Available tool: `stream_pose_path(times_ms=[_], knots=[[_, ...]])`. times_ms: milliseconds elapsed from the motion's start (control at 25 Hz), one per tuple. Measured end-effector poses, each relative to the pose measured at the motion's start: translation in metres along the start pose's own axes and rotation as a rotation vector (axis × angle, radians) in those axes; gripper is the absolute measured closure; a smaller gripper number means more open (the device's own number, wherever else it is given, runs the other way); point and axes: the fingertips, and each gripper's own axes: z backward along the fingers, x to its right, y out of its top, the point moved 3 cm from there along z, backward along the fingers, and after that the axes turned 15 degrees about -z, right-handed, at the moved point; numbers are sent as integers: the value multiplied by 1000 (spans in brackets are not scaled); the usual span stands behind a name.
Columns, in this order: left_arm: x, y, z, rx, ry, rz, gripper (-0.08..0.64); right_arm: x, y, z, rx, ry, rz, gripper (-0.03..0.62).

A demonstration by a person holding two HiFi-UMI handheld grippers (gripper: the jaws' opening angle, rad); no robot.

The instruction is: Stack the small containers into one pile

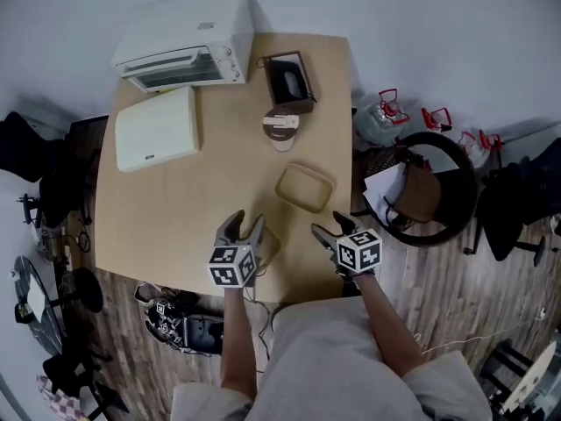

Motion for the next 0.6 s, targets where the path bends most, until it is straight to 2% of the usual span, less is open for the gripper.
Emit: stream_pose_path(times_ms=[160, 280, 440, 600], knots=[[14, 18, -27, -46, -134, -140, 347, 12, 0, 7, 40, -30, -55, 273], [19, 22, -45, -73, -198, -200, 344, 17, 2, 6, 56, -43, -88, 273], [21, 15, -68, -126, -263, -243, 342, 19, 5, 0, 68, -55, -128, 273], [20, 7, -89, -146, -293, -218, 341, 22, 9, -9, 83, -80, -144, 273]])
